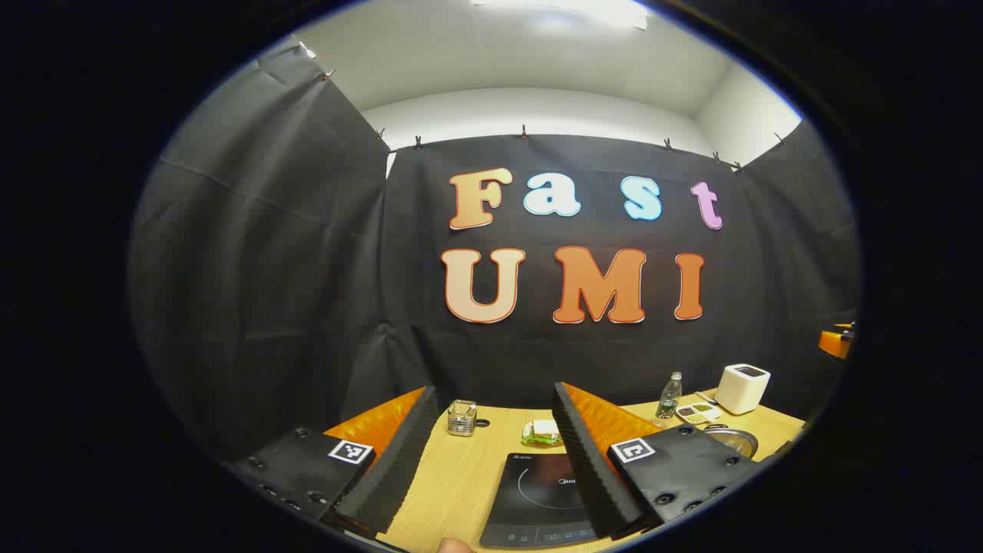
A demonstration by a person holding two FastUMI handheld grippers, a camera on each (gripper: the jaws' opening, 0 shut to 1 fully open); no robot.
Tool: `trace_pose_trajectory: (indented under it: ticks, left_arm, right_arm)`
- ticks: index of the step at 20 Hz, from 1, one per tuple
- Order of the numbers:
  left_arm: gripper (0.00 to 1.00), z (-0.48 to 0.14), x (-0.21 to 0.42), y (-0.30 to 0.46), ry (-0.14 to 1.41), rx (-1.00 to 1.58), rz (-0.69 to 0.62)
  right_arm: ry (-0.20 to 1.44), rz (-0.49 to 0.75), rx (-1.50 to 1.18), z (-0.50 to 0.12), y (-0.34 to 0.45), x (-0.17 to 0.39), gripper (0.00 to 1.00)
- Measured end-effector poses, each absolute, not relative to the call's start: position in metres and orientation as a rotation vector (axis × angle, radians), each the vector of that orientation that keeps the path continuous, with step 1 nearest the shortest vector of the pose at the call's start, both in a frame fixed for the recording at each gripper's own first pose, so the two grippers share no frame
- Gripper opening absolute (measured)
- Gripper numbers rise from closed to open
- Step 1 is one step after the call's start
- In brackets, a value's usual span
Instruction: First push the handle of the pot to place it horizontally, then grasp the pot with both hands and set it on the induction cooktop.
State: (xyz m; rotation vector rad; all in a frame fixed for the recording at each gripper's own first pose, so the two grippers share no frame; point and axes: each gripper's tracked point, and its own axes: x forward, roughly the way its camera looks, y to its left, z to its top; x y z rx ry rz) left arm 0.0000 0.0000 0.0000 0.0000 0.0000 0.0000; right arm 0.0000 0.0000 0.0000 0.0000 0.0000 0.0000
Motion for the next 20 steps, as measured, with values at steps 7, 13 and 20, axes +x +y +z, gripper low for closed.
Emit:
trace_pose_trajectory:
  ticks: [7,13,20]
  left_arm:
    - [0.97,-0.002,0.003,-0.007,0.011,-0.014,-0.025]
    - [0.97,-0.001,0.002,-0.001,0.006,-0.005,-0.006]
    - [0.97,-0.004,0.001,0.0,0.015,-0.012,-0.008]
  right_arm:
    - [0.012,-0.003,0.01,-0.003,0.0,0.003,0.95]
    - [0.018,-0.003,0.019,-0.005,0.002,0.004,0.95]
    - [0.051,0.008,-0.006,-0.016,0.009,0.006,0.86]
